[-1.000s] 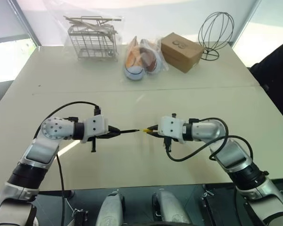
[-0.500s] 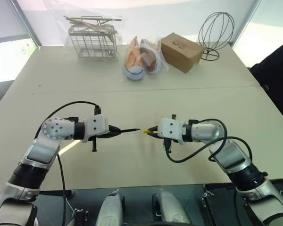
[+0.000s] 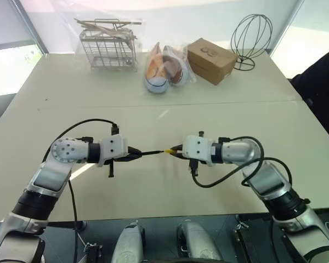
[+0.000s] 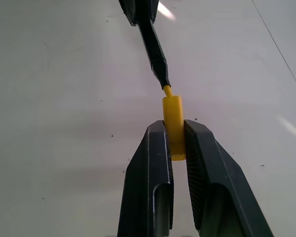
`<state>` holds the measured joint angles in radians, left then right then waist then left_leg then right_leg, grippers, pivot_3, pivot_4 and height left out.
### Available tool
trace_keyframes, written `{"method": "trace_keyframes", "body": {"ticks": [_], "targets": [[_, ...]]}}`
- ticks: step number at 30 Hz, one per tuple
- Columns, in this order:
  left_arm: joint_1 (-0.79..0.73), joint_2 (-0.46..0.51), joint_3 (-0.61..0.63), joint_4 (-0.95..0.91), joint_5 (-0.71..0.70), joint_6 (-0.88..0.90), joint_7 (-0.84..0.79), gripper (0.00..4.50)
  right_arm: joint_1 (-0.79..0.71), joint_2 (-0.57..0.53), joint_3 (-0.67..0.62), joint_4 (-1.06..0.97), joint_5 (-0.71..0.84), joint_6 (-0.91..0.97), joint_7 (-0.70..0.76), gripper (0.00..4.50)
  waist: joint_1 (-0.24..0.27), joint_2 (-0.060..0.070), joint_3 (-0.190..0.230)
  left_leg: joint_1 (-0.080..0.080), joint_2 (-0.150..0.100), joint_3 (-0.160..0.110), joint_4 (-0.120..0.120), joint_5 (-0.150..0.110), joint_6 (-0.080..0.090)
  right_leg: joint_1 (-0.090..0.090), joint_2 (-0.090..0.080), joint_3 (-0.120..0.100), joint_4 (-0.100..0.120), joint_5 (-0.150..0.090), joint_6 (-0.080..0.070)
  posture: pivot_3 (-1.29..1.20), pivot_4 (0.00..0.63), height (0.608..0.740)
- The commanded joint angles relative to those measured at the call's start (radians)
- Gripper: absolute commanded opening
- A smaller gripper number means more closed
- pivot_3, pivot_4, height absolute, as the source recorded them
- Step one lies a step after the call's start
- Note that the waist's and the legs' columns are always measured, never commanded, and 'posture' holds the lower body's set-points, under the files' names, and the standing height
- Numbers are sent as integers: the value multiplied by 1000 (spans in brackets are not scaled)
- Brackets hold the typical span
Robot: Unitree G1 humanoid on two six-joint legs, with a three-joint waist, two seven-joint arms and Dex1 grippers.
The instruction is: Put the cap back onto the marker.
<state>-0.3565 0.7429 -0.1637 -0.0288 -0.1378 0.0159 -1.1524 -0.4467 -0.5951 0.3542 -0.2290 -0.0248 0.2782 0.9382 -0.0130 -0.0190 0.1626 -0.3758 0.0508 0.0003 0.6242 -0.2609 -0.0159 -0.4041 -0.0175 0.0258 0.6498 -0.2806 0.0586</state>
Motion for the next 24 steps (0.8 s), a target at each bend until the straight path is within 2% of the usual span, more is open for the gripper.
{"method": "trace_keyframes", "body": {"ticks": [1,24], "targets": [[-8,6,10,3,2,-17,-1,0,-25,-7,-35,-26,15,-11,6,31,0,0,0,0,0,0,0,0,0,0,0,0,0,0,0,0,150,740],[-49,-27,-8,33,16,-27,10,0,-18,-11,-17,-59,2,-19,25,31,0,0,0,0,0,0,3,0,0,1,0,0,1,0,0,0,150,740]]}}
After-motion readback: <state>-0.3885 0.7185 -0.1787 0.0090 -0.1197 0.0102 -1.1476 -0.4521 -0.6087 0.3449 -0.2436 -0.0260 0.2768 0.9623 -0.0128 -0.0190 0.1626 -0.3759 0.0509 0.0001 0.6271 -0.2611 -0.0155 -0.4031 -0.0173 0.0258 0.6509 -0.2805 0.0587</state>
